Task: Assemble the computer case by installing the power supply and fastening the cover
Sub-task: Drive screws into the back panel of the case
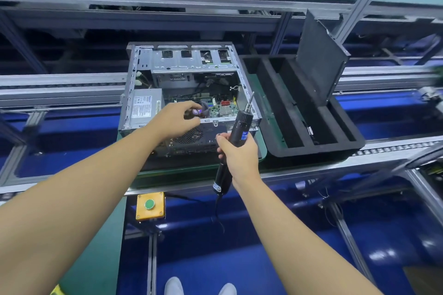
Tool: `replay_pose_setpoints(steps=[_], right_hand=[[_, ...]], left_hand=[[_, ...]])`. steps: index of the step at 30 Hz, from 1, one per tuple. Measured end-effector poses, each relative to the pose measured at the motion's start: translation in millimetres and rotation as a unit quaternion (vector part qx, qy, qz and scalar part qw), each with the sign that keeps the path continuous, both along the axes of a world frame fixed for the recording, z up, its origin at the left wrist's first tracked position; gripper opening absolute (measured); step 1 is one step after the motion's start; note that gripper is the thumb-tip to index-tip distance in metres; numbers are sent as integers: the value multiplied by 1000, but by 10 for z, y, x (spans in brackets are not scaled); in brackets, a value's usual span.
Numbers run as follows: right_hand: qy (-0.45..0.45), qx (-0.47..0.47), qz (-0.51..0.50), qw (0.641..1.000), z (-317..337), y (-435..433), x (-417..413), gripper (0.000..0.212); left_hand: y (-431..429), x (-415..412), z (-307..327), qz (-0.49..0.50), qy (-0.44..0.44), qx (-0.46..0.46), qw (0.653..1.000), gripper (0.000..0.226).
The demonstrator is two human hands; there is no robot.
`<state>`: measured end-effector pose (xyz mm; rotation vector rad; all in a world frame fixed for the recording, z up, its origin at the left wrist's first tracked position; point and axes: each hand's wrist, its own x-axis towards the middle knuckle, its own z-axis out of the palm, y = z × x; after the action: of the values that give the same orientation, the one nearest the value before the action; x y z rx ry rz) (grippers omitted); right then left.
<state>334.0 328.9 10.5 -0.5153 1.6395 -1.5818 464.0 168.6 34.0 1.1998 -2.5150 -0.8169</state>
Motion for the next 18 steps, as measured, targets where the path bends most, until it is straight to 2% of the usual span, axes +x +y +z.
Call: replay_pose_setpoints(steps=[3,4,5,9,12,14,16,18], right_hand=[[-5,-21,21,1000,72,19,-4,18],[-7,-27,30,999,98,21,-12,19],[-9,-33,37,999,124,25,-21,20],[-15,-40,68,997,221,52,-84,24],[-16,-42,82,996,268,90,-124,25],[-18,-42,87,995,274,117,-148,23],[-19,-41,94,995,276,143,-171,21],[-18,-38,110,993,277,170,-196,20]], left_hand=[[159,-32,87,-2,59,-115,992,38],[228,-44,113,-12,95,-124,988,34],[299,-55,136,-31,125,-96,987,29],[528,-83,168,-67,178,133,973,25],[580,-47,137,-56,240,232,941,22],[630,-26,91,-59,286,306,906,18],[680,-22,31,-40,325,343,880,22],[706,-30,-28,-19,339,352,872,24]])
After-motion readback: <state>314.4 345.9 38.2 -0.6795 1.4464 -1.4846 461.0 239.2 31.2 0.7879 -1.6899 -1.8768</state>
